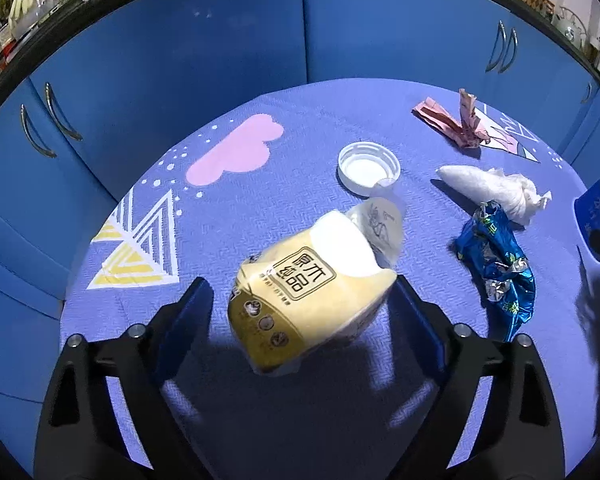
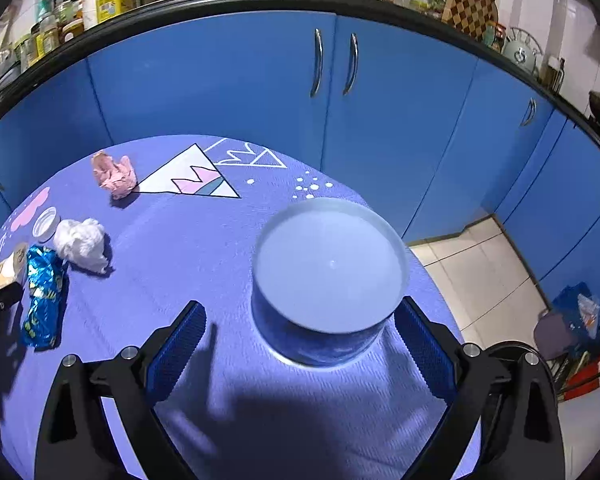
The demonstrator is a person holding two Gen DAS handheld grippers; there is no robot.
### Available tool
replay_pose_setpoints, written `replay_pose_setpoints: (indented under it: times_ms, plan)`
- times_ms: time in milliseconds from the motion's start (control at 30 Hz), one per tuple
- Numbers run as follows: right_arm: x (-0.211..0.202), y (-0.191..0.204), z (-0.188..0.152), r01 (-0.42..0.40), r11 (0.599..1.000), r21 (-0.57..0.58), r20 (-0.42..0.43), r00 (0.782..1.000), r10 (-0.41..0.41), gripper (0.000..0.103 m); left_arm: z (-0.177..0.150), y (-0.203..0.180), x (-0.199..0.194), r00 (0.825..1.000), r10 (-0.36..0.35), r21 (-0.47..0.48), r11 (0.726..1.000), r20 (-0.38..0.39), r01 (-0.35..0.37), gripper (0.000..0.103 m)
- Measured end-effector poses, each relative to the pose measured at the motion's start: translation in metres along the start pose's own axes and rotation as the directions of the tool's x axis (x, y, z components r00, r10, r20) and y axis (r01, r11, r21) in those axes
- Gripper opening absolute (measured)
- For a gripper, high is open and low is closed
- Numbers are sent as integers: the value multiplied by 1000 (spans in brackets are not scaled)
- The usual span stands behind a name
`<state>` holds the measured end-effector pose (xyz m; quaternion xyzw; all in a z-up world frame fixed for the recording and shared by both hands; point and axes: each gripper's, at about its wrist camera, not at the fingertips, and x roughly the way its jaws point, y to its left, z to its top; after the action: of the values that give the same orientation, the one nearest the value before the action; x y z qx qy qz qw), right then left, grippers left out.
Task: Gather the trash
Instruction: 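Grasp the yellow printed bread bag with left tool while right tool grasps the blue canister, then carry the bread bag and blue canister over the black bin with both tools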
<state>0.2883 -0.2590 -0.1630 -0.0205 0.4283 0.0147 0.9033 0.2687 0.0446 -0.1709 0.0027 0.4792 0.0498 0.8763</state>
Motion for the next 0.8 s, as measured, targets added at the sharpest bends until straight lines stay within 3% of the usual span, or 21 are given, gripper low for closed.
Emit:
replay_pose_setpoints:
  times_ms: [167,267,300,333,500,800]
  plan:
    - [11,-6,4,-27,999,38,-13,1000,27,93,-2,-4,-4,1000,-8,7,1000,18,8,71]
    - [10,-7,3,-25,999,43,5,1000,25,92,-2,-6,-6,999,-39,11,999,23,39,55]
    - [9,-7,3,-28,999,43,10,1000,28,89,-2,-7,-7,999,-39,14,999,23,39,51]
    - [7,-6,2,-21,999,37,14,1000,21,76,-1,-8,-7,999,-38,18,999,23,37,49]
    - [2,-1,-2,-35,999,16,16,999,35,74,0,-9,-8,999,-47,5,999,19,47,40]
    - [-38,8,-16,-65,998,-24,43,997,66,74,-9,-2,-33,997,-73,-21,997,29,74,38]
